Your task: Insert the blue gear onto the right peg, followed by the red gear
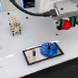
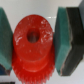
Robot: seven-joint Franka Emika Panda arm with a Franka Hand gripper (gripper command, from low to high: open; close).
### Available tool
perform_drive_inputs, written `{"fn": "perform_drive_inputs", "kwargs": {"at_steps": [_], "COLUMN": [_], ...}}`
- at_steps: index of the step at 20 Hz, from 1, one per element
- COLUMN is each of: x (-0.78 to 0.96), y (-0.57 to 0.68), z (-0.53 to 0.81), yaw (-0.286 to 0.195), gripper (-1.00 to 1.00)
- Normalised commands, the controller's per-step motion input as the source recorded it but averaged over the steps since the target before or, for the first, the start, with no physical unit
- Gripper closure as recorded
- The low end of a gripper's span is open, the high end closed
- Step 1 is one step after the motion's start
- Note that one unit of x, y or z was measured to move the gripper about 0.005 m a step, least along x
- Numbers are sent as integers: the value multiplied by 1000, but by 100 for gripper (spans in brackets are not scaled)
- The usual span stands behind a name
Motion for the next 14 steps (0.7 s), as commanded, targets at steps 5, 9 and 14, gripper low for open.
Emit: {"fn": "perform_drive_inputs", "kwargs": {"at_steps": [5, 9, 14], "x": [553, 543, 635], "y": [-442, -409, -319], "z": [336, 238, 157], "yaw": [0, 0, 0], "gripper": [100, 100, 100]}}
